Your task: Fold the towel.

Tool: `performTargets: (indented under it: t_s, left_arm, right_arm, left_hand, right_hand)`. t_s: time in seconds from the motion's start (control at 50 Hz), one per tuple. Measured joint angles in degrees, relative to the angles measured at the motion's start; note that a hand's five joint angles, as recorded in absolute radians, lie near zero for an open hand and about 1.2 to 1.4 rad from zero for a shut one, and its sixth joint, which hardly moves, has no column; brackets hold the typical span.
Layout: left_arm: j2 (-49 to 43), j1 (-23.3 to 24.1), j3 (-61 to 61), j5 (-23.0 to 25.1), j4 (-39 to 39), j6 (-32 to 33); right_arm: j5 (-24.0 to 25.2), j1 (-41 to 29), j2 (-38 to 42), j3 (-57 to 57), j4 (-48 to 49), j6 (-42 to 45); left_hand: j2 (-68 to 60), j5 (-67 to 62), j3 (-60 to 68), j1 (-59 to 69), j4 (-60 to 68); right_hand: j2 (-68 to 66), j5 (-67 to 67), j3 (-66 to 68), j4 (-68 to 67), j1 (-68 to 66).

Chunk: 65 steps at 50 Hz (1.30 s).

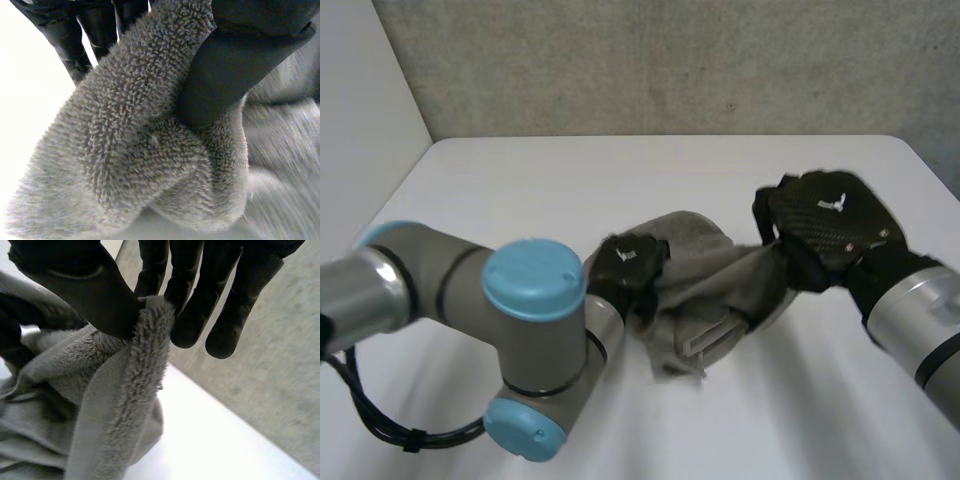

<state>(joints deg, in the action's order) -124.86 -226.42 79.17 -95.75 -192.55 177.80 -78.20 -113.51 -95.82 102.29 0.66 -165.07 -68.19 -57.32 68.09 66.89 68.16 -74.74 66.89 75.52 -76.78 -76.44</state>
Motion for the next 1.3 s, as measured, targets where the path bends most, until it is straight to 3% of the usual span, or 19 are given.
performTargets:
  t_s: [0.14, 0.26, 0.34, 0.42, 0.56, 0.72, 0.84, 0.92, 0.98, 1.2, 1.3]
  left_arm:
    - [14.7, -0.9, 1.1, -1.5, 4.4, 0.9]
    - [27.3, -1.0, -2.3, 2.8, 14.4, 2.3]
    - [30.5, -1.1, -4.6, 5.2, 20.4, 3.2]
    - [29.2, -1.9, -5.2, 6.0, 23.4, 4.1]
    - [18.5, -6.8, -3.9, 6.2, 24.1, 9.0]
    - [1.0, -10.2, -13.6, 6.4, 18.6, 13.7]
    - [-5.3, -10.0, -21.8, 6.1, 13.5, 13.9]
    - [-6.3, -9.1, -23.8, 5.8, 11.5, 13.7]
    - [-5.9, -8.0, -23.3, 5.5, 11.0, 13.6]
    - [2.1, -4.1, -11.8, 1.5, 10.9, 10.2]
    - [6.1, -1.1, -5.9, -4.1, 10.9, 5.5]
  right_arm:
    - [-0.2, 0.4, -2.1, -5.0, -1.3, 0.4]
    - [-0.5, -0.3, -3.0, -10.0, -3.8, 0.4]
    - [-0.8, -0.7, -2.5, -12.2, -4.6, 0.3]
    - [-0.9, -0.7, -0.7, -12.7, -4.6, 0.3]
    - [-0.5, -0.1, 5.2, -12.1, -3.8, 0.0]
    - [-1.3, 0.2, 15.0, -11.7, 3.0, -0.6]
    - [-3.8, 0.2, 20.3, -11.4, 9.6, -2.4]
    - [-5.2, 0.6, 22.2, -10.6, 12.3, -3.2]
    - [-5.7, 1.3, 23.0, -9.8, 13.5, -3.3]
    - [-5.9, 5.4, 27.2, -8.4, 18.0, -2.1]
    - [-5.9, 7.8, 29.2, -8.7, 18.6, -0.8]
  left_hand:
    - [-1.3, -1.2, 1.3, 1.1, 1.3]
    - [-1.5, -1.3, 1.5, 1.1, 1.5]
    - [-1.5, -1.3, 1.6, 1.1, 1.5]
    - [-1.5, -1.3, 1.6, 1.1, 1.5]
    - [-1.5, -1.5, 1.6, 1.1, 1.5]
    - [-1.6, -1.6, 1.6, 1.1, 1.6]
    - [3.6, 1.0, -3.5, -1.7, -3.6]
    - [38.0, 36.5, -36.8, -36.7, -36.9]
    - [51.3, 49.5, -51.1, -49.7, -51.1]
    - [58.4, 55.6, -58.3, -56.8, -58.3]
    - [56.4, 55.4, -56.3, -55.1, -56.5]
  right_hand:
    - [0.0, 0.0, 0.0, 0.0, -0.2]
    - [0.0, 0.0, 0.0, 0.0, -0.2]
    - [0.0, 0.0, 0.0, 0.0, -0.2]
    - [0.0, 0.0, 0.0, 0.0, -0.2]
    - [0.0, 0.0, 0.0, 0.0, -0.2]
    - [0.0, 0.0, 0.0, 0.0, -0.2]
    - [0.0, 0.0, 0.0, 0.0, -0.2]
    - [0.0, 0.0, 0.0, 0.0, -0.3]
    - [0.0, 0.0, 0.0, 0.0, -0.3]
    - [0.0, 0.0, 0.0, 0.0, -0.3]
    - [0.0, 0.0, 0.0, 0.0, -0.3]
